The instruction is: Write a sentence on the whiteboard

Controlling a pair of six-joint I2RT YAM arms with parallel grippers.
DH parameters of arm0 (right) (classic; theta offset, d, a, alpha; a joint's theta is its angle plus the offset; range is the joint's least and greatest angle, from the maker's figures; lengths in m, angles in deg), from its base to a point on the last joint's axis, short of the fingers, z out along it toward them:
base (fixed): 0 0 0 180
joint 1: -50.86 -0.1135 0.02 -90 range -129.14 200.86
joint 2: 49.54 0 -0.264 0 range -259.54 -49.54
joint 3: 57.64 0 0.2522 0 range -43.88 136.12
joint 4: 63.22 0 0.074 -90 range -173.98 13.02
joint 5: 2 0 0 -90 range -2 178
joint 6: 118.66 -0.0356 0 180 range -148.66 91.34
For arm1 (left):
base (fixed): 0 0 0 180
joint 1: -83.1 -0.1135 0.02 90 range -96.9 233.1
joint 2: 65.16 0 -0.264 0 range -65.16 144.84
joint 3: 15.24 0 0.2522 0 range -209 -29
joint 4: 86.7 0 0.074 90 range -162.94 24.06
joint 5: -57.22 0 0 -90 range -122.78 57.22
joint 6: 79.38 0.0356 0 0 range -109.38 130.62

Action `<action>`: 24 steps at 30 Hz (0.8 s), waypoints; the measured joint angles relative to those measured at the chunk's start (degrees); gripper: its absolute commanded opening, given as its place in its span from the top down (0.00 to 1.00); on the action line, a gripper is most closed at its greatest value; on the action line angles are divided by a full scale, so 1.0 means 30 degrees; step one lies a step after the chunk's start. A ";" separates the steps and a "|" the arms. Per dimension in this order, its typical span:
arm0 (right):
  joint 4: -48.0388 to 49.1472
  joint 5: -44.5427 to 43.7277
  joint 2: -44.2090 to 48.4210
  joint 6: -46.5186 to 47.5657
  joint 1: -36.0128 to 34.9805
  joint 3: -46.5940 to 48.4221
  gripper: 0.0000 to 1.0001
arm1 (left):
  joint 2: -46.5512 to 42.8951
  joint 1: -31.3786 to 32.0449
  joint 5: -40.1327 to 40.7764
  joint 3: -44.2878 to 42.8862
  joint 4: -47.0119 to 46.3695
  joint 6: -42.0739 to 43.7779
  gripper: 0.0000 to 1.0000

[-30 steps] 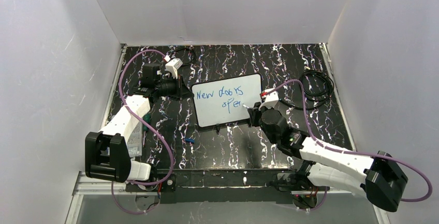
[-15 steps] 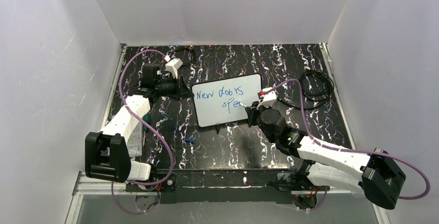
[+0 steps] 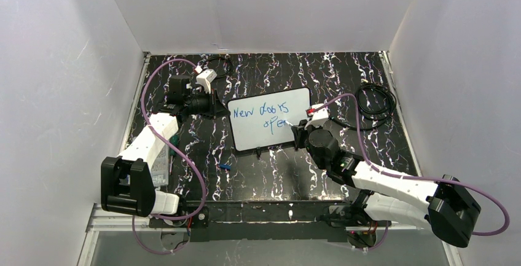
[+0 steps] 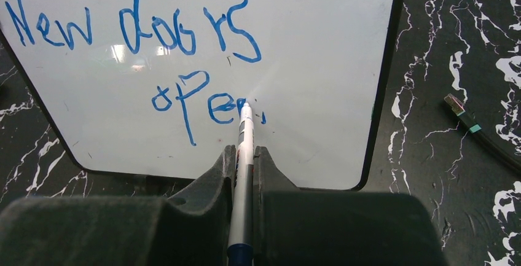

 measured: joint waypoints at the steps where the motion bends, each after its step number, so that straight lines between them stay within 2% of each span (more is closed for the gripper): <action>1: 0.0029 -0.0044 0.0000 0.0007 0.0000 0.0000 0.99 | 0.0000 0.0000 0.0000 0.0000 0.0000 0.0000 1.00; 24: 0.0044 -0.0940 0.0138 -0.0080 0.0000 0.0000 0.99 | 0.0000 0.0000 0.0000 0.0000 0.0000 0.0000 1.00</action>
